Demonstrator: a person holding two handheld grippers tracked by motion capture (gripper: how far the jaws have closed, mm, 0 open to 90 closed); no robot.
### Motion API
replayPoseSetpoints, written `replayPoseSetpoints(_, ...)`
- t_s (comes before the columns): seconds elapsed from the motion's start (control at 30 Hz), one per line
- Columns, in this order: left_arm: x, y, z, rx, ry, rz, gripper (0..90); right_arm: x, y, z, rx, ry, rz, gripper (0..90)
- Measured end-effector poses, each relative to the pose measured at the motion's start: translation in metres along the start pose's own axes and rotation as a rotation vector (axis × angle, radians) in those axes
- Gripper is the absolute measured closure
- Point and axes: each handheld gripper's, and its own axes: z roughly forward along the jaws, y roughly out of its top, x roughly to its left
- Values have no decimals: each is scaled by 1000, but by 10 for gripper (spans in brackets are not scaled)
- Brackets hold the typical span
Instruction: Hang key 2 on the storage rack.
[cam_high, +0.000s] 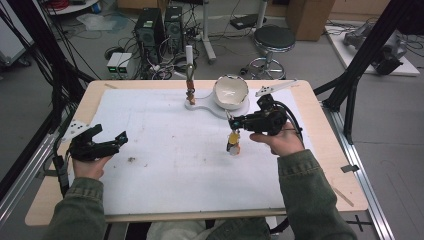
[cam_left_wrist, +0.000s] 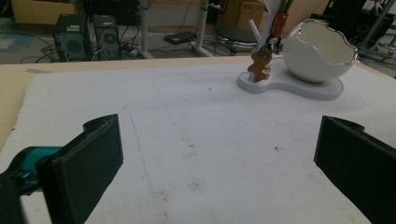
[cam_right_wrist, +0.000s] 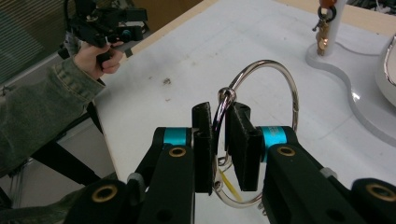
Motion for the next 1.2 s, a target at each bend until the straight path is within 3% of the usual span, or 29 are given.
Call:
replayPoseSetpoints(0.83, -40, 24, 30, 14, -109, 41, 17, 31, 41, 28, 13, 75, -74, 805)
replayPoseSetpoints(1.2, -55, 29, 42, -5, -145, 25, 17, 42, 55, 42, 15, 106, -106, 805)
